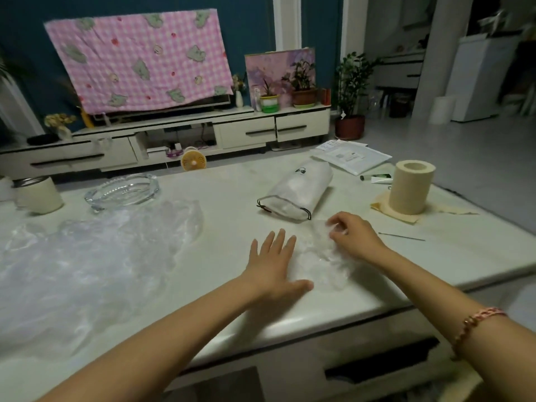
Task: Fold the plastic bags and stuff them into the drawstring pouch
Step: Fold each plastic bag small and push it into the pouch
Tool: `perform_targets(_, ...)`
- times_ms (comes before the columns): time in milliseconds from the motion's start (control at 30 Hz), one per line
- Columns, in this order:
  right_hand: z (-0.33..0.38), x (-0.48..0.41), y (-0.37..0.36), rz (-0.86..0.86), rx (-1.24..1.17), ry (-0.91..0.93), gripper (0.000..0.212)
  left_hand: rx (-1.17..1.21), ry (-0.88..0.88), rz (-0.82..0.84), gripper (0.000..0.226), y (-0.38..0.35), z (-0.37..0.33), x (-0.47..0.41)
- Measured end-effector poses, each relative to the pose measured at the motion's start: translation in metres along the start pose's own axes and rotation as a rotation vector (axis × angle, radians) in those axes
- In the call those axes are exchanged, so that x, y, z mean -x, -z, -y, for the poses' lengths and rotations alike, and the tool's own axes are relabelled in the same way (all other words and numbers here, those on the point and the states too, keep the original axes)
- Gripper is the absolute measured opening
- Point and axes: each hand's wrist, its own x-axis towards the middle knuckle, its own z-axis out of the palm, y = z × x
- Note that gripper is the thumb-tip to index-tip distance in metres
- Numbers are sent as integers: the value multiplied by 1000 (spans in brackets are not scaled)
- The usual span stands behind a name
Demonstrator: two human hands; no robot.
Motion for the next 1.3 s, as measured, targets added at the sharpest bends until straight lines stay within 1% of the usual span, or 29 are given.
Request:
perform_targets(67, -10, -1, -3, -35, 19, -84, 27, -40, 6, 55, 85, -8, -2, 0)
perform_targets(167, -20, -1, -1, -110, 65, -181, 29, -36, 56, 107, 86, -10, -3, -1)
perform_targets(233, -18, 0, 5, -224, 46, -166, 28, -71, 104, 121, 87, -5, -8, 1)
perform_targets(267, -13, 3, 8, -280, 28, -115, 26, -90, 130, 93, 84, -2, -12, 3)
perform_targets(300, -6, 6, 10, -314, 13, -37, 23, -108, 152, 26, 77, 2, -17, 5)
perform_targets(333, 2, 10, 10, -310, 6, 58, 21, -128, 170, -79, 68, 6, -21, 6)
perform_targets(367, 9, 14, 6, -272, 8, 156, 22, -148, 163, -207, 59, 10, -23, 6)
perform_targets(400, 14, 19, 0, -196, 27, 240, 24, -144, 124, -332, 51, 11, -24, 3)
perform_targets(433, 16, 24, -8, -94, 64, 299, 27, -105, 66, -420, 47, 10, -23, -1)
perform_targets(467, 16, 27, -17, 18, 112, 325, 32, -35, -1, -450, 51, 9, -22, -5)
perform_targets(500, 14, 29, -24, 117, 161, 334, 37, 35, -51, -420, 58, 5, -21, -8)
perform_targets(533, 10, 29, -29, 197, 217, 329, 43, 71, -73, -353, 62, 0, -21, -11)
perform_targets(567, 6, 29, -33, 258, 295, 318, 49, 70, -72, -269, 59, -7, -19, -12)
perform_targets(633, 1, 28, -33, 345, 498, 295, 55, 68, -31, -141, 57, -20, -15, -14)
perform_targets(700, -4, 26, -29, 398, 607, 281, 56, 96, 2, -92, 63, -23, -11, -11)
perform_targets(800, -15, 26, -19, 450, 602, 244, 64, 73, 11, -51, 72, -24, -8, -10)
perform_targets(933, -27, 27, -10, 446, 579, 238, 69, 34, 26, -4, 81, -25, -7, -8)
perform_targets(1100, -26, 31, -12, 398, 555, 248, 65, 13, 30, 15, 86, -26, -7, -11)
perform_targets(1167, -24, 33, -10, 291, 497, 274, 58, 5, -12, -43, 89, -25, -5, -9)
perform_targets(1233, -19, 34, -2, 111, 378, 315, 44, -6, -142, -231, 91, -21, -1, -5)
perform_targets(1267, -15, 34, 5, 76, 298, 313, 36, 22, -218, -344, 86, -18, 2, -2)
perform_targets(1300, -12, 35, 12, 106, 207, 285, 27, 74, -281, -436, 77, -15, 2, 0)
